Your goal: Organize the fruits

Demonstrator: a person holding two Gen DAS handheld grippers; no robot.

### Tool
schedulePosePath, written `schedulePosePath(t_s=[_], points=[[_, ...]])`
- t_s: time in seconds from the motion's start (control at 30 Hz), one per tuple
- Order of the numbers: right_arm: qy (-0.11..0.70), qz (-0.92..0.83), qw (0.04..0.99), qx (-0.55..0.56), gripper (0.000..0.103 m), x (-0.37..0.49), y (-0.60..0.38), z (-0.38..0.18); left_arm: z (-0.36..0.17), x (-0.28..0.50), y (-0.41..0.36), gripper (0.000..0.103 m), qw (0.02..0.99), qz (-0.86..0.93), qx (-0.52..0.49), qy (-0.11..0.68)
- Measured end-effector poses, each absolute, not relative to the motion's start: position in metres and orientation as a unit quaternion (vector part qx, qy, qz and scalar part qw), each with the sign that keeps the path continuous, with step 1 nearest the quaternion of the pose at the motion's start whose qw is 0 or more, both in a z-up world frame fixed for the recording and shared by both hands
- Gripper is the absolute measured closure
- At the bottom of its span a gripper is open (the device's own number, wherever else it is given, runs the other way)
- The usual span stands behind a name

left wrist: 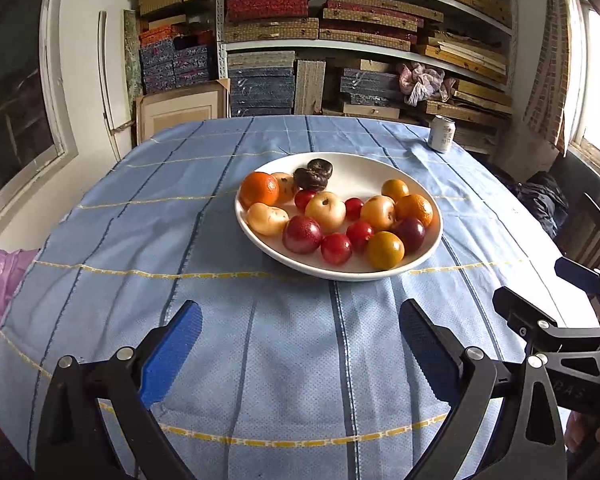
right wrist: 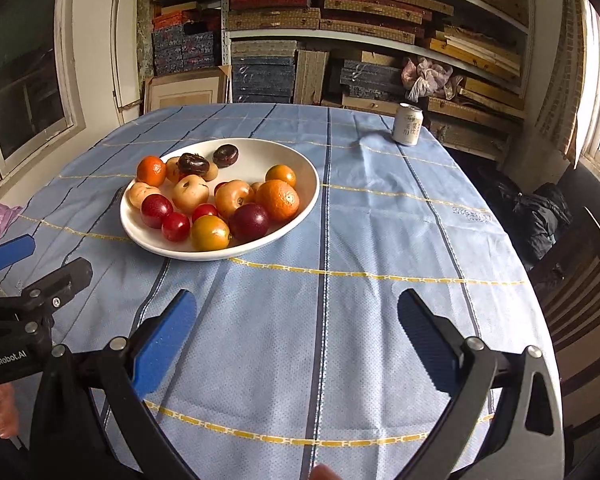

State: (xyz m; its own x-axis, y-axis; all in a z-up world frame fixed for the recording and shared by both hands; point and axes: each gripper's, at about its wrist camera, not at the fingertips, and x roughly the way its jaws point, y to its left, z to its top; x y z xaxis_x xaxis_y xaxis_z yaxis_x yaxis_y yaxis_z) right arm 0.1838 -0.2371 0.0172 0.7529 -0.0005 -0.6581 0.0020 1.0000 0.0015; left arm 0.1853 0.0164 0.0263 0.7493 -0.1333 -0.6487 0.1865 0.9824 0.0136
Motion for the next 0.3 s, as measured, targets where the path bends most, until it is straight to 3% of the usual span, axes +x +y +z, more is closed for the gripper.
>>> schedulePosePath(t_s=[0.3], points=[[0.318, -0.013, 0.948, -0.001, 0.004, 0.165, -0.229, 0.033, 0.032, 0.168, 0.017, 0.004, 0.940, -0.074, 0.062, 0.329]])
